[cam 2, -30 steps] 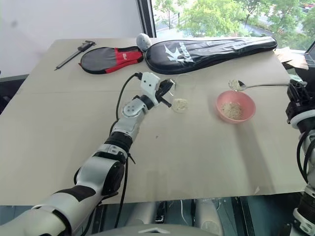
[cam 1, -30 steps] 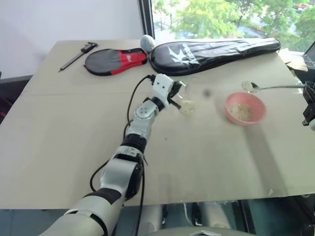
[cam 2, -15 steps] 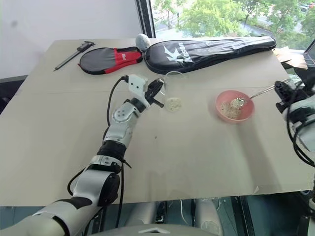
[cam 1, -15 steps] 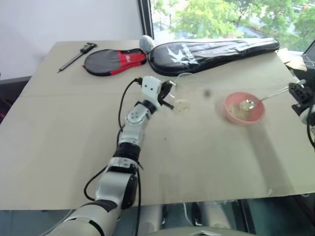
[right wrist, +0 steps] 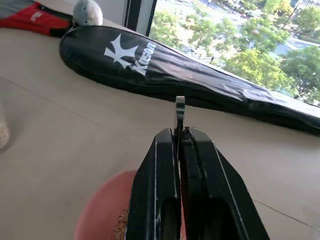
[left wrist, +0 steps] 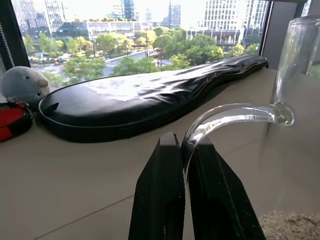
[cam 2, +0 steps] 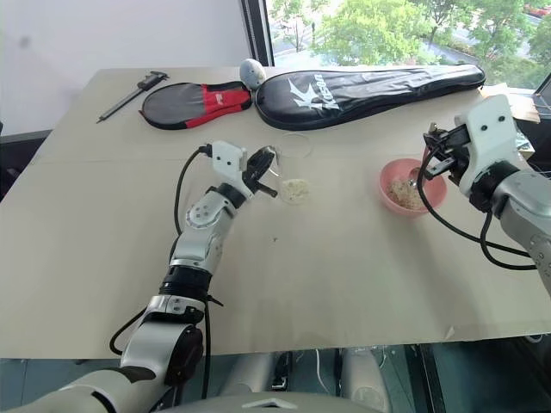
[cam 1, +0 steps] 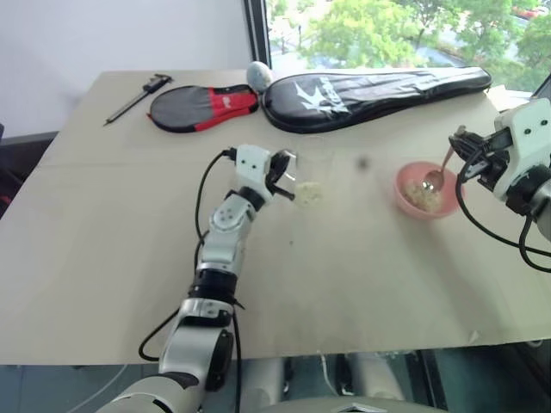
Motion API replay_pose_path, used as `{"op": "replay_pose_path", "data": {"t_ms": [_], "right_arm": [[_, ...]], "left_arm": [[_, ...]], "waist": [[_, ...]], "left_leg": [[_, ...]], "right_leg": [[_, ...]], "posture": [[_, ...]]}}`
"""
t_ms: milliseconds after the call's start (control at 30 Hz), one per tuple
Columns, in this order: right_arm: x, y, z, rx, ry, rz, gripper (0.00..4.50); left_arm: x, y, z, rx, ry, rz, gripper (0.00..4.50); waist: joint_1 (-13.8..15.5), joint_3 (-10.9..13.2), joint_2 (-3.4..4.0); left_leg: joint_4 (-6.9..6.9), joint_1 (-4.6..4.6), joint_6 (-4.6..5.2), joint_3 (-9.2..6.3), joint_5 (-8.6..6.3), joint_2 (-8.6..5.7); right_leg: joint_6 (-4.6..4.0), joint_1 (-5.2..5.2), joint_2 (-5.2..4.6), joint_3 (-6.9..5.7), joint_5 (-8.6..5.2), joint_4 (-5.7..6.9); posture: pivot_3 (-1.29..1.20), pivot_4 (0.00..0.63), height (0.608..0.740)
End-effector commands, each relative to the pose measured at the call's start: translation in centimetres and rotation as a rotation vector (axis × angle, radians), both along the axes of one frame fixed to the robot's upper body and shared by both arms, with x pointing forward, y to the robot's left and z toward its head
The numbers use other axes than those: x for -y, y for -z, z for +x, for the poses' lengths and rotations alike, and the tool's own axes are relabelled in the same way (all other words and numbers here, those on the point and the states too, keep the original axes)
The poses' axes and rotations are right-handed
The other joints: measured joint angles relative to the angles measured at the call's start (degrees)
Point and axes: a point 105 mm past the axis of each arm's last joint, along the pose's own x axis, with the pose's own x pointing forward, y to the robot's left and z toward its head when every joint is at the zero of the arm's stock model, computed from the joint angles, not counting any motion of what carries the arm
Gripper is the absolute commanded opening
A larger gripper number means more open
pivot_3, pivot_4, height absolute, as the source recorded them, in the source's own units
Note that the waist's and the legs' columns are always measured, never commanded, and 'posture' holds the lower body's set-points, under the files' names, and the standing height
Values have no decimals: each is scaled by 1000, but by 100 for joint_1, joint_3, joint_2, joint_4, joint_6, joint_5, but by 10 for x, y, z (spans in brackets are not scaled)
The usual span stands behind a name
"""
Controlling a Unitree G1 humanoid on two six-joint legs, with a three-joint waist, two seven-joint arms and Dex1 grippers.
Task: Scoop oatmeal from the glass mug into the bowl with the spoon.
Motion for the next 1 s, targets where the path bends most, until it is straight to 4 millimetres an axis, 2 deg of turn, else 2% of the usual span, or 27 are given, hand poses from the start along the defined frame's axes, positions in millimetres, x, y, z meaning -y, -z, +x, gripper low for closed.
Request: {"op": "replay_pose_path", "data": {"t_ms": [33,200,333,567,700,967,1000], "right_arm": [[12,-44,-1,128,37,209,0],[-14,-78,-4,147,-106,617,0],[-48,-80,-10,62,-252,808,0],[-82,-55,-7,-76,-294,804,0],[-94,-28,-5,-163,-284,677,0],[-106,-21,-7,-189,-326,620,0],[-106,-22,-7,-183,-327,622,682]], "left_arm": [[4,-17,-6,66,13,-12,48],[13,-9,-10,52,30,-4,48],[20,-3,-13,36,41,-13,48],[28,-1,-15,37,76,-20,48],[35,-1,-17,45,96,-13,48],[37,2,-18,45,93,-15,48],[37,2,-19,45,93,-15,0]], "waist": [[-9,0,0],[-25,-2,2],[-13,-2,2],[-17,-3,2],[-15,-3,3],[-18,-3,3],[-18,-3,3]], "left_leg": [[2,0,0,0,0,0],[2,5,-3,1,1,4],[2,3,-3,1,1,4],[2,1,-2,2,1,1],[2,1,-1,1,1,1],[1,-1,-1,0,1,0],[1,-1,-1,0,1,0]], "right_leg": [[1,0,0,0,0,1],[1,0,4,3,1,9],[1,-1,2,3,1,7],[1,-1,-1,2,1,7],[1,-1,1,2,1,7],[1,-1,1,1,1,5],[1,-1,1,1,1,5]], "posture": [[0,150,740],[0,150,740],[0,150,740],[0,150,740],[0,150,740],[0,150,740],[0,150,740]]}}
